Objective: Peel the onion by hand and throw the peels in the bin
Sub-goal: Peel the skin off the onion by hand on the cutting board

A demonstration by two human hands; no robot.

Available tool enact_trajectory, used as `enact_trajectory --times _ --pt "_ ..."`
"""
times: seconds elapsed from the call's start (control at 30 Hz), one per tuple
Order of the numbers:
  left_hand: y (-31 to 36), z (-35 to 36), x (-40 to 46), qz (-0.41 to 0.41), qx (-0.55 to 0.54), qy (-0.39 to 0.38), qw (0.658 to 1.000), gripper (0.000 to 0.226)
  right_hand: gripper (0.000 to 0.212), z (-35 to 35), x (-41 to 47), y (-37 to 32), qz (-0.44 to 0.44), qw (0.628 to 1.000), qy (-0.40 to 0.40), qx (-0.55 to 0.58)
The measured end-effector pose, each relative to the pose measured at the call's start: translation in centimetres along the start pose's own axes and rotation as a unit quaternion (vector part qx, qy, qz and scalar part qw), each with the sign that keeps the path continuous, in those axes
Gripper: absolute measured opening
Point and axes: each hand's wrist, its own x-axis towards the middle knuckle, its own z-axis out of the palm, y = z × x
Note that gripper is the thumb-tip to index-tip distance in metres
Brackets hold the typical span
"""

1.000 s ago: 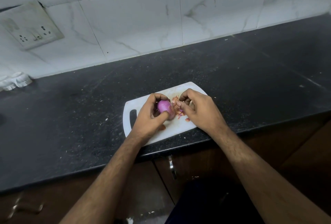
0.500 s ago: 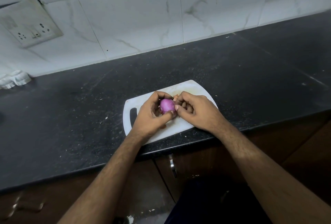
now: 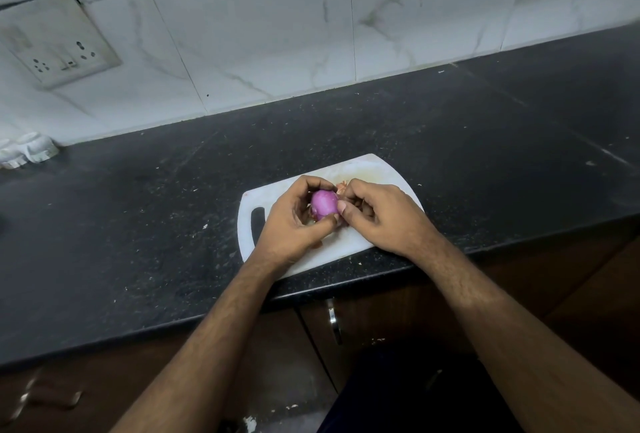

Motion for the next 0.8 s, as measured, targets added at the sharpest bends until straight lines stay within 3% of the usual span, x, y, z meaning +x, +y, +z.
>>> enact_trajectory --times 0.13,0.53,0.8 --pt "0.1 0.0 -0.1 -0.001 0.005 -0.001 1.000 0.043 0.006 -0.1 0.0 -0.1 0.001 1.000 -0.008 -0.018" --pt "0.9 0.1 -0.3 -0.033 0.022 0.007 0.999 0.039 0.011 -0.1 0.0 -0.6 0.044 0.998 -0.011 -0.037" --pt "1.4 0.2 -0.6 -0.067 0.018 0.032 0.997 0.038 0.024 -0.3 0.0 -0.2 0.103 0.993 0.059 0.027"
